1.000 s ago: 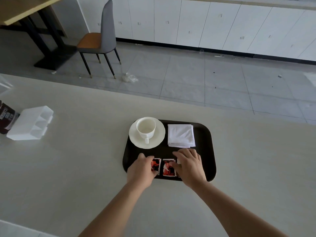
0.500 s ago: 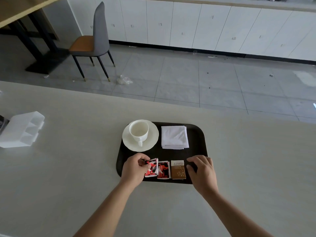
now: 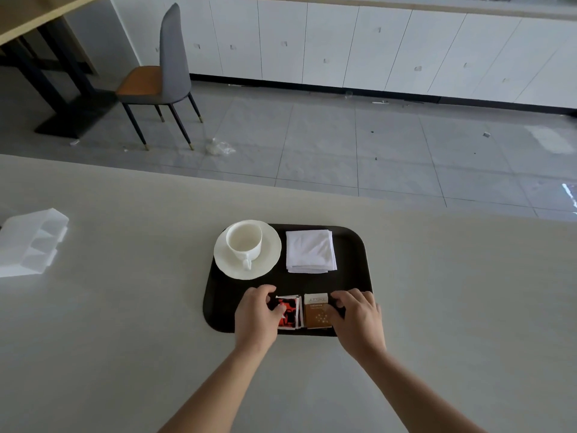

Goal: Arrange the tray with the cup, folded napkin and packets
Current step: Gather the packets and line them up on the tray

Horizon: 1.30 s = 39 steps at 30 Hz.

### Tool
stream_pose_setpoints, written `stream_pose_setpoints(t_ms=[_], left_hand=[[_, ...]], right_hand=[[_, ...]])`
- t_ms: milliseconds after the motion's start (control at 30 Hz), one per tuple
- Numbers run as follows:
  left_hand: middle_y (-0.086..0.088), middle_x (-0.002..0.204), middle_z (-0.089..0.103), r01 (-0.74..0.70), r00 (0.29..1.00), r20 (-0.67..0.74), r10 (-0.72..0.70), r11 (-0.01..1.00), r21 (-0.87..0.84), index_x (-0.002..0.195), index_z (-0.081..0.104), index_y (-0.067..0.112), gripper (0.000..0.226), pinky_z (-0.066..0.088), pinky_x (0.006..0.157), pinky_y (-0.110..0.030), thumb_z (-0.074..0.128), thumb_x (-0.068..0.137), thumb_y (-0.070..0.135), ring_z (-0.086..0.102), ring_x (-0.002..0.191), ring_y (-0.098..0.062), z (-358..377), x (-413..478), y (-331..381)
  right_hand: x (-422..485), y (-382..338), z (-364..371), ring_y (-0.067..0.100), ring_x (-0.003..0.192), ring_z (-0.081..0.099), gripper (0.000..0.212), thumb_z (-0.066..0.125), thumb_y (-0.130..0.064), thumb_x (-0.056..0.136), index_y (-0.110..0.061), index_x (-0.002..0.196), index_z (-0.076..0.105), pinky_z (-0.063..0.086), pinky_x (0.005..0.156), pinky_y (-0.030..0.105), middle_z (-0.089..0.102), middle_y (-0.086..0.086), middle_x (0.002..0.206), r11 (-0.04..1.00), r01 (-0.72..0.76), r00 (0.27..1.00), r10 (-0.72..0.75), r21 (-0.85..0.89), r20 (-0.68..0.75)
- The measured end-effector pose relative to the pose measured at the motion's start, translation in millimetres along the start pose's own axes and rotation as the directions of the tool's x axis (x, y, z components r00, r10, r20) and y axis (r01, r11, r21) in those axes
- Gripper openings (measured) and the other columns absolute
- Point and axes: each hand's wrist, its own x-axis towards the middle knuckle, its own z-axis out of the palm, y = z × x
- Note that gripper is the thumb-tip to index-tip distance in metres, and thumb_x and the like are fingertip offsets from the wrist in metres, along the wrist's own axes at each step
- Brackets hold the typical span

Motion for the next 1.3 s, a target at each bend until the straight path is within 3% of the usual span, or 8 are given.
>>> stream_pose_setpoints(t_ms=[133, 267, 433, 667, 967, 1133, 1300], left_hand=[[0.001, 0.097, 0.064, -0.004, 1.000, 0.005, 0.004, 0.999, 0.038, 0.119, 0.066, 0.017, 0.036, 0.048, 0.075, -0.022, 0.072, 0.085, 0.024, 0.061, 0.085, -0.012, 1, -3, 5], [-0.002, 0.107, 0.064, -0.026, 0.999, 0.031, 0.023, 0.997, 0.073, 0.124, 0.064, 0.017, 0.037, 0.047, 0.080, -0.021, 0.068, 0.087, 0.023, 0.062, 0.094, -0.013, 4, -1, 9], [-0.004, 0.115, 0.062, -0.018, 0.996, 0.088, 0.009, 0.994, 0.110, 0.131, 0.058, 0.017, 0.043, 0.050, 0.089, -0.028, 0.066, 0.088, 0.021, 0.062, 0.103, -0.018, 8, 1, 12], [-0.003, 0.116, 0.062, -0.019, 0.995, 0.095, 0.009, 0.995, 0.101, 0.128, 0.060, 0.018, 0.041, 0.050, 0.087, -0.026, 0.067, 0.088, 0.020, 0.062, 0.104, -0.017, 12, 2, 16], [-0.003, 0.116, 0.064, -0.021, 0.996, 0.089, 0.014, 0.997, 0.079, 0.128, 0.061, 0.018, 0.039, 0.049, 0.086, -0.023, 0.066, 0.089, 0.021, 0.062, 0.104, -0.015, 21, 0, 23], [-0.003, 0.116, 0.065, -0.030, 0.995, 0.100, 0.025, 0.998, 0.053, 0.127, 0.062, 0.017, 0.038, 0.049, 0.091, -0.025, 0.066, 0.090, 0.022, 0.062, 0.106, -0.015, 28, -3, 29], [-0.002, 0.114, 0.065, -0.028, 0.995, 0.098, 0.022, 0.998, 0.061, 0.126, 0.062, 0.018, 0.037, 0.049, 0.087, -0.023, 0.065, 0.090, 0.022, 0.062, 0.103, -0.014, 31, -4, 33]], right_hand=[[5, -5, 2, 0.018, 0.099, 0.053, 0.043, 0.060, -0.049, 0.090, -0.026, 0.127, 0.062, 0.039, 0.093, 0.035, 0.067, -0.011, 0.099, 0.996, -0.064, 0.996, 0.067, -0.057, 0.059], [10, -10, 3, 0.017, 0.104, 0.054, 0.051, 0.057, -0.046, 0.092, -0.035, 0.140, 0.047, 0.037, 0.096, 0.035, 0.062, -0.012, 0.098, 0.997, -0.017, 0.991, 0.027, -0.081, 0.134], [19, -13, 0, 0.018, 0.105, 0.053, 0.038, 0.057, -0.039, 0.091, -0.040, 0.128, 0.053, 0.033, 0.092, 0.036, 0.062, -0.009, 0.104, 0.991, 0.025, 0.973, 0.006, -0.131, 0.230], [25, -13, -2, 0.016, 0.096, 0.055, 0.024, 0.062, -0.034, 0.087, -0.037, 0.110, 0.057, 0.033, 0.086, 0.034, 0.059, -0.011, 0.093, 0.995, -0.001, 0.964, 0.028, -0.101, 0.265], [33, -6, -7, 0.015, 0.090, 0.052, 0.027, 0.062, -0.014, 0.086, -0.031, 0.106, 0.060, 0.036, 0.078, 0.029, 0.056, -0.010, 0.091, 0.992, -0.004, 0.957, 0.039, -0.123, 0.286], [35, 3, -13, 0.016, 0.088, 0.048, 0.025, 0.062, -0.014, 0.088, -0.031, 0.106, 0.061, 0.037, 0.073, 0.026, 0.053, -0.007, 0.091, 0.988, 0.023, 0.962, 0.020, -0.154, 0.272], [35, 7, -17, 0.016, 0.094, 0.048, 0.020, 0.063, -0.015, 0.090, -0.029, 0.104, 0.063, 0.045, 0.078, 0.026, 0.056, -0.007, 0.101, 0.986, 0.058, 0.964, -0.015, -0.155, 0.265]])
